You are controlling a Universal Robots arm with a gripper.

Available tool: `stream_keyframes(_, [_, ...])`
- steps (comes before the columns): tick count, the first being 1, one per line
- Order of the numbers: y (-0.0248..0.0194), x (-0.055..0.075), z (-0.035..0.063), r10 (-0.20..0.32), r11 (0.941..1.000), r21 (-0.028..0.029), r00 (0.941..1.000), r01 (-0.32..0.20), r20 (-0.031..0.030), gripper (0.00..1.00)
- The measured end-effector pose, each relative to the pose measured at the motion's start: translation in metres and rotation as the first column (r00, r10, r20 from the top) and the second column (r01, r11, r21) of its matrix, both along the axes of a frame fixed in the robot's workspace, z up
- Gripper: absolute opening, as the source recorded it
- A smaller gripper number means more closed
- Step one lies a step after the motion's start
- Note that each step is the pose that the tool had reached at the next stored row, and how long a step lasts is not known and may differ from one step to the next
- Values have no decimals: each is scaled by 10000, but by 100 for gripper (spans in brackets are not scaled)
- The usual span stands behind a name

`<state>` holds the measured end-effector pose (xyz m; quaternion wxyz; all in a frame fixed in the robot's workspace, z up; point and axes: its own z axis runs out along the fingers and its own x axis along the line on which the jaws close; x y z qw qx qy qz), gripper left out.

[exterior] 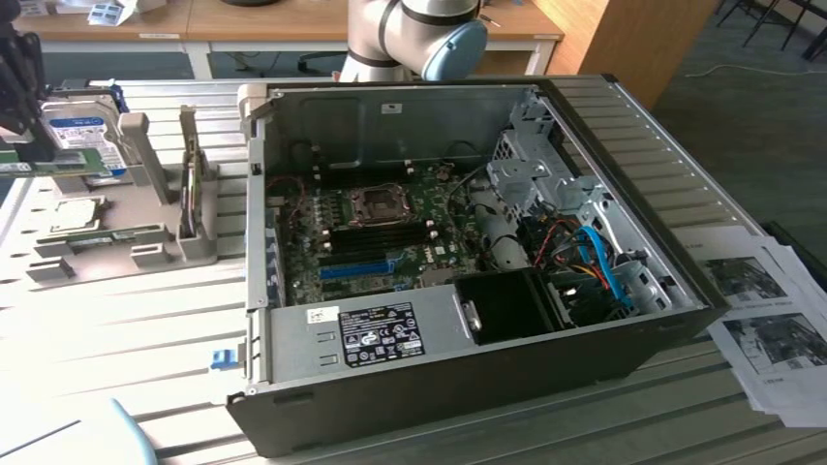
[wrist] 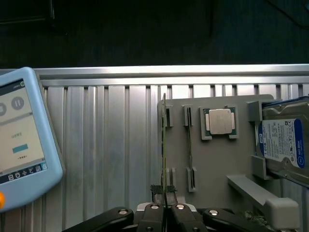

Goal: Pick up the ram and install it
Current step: 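Pick up the ram and move it above insertion slot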

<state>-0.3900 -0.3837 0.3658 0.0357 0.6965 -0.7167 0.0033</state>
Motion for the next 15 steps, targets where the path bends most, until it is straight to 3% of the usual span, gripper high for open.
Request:
stream_keyframes(9, [0,1,155,1,10000,-74,10000,-1,0,11])
stream_keyframes(15, [1,0,161,-2,10000,-55,10000,2,1,11])
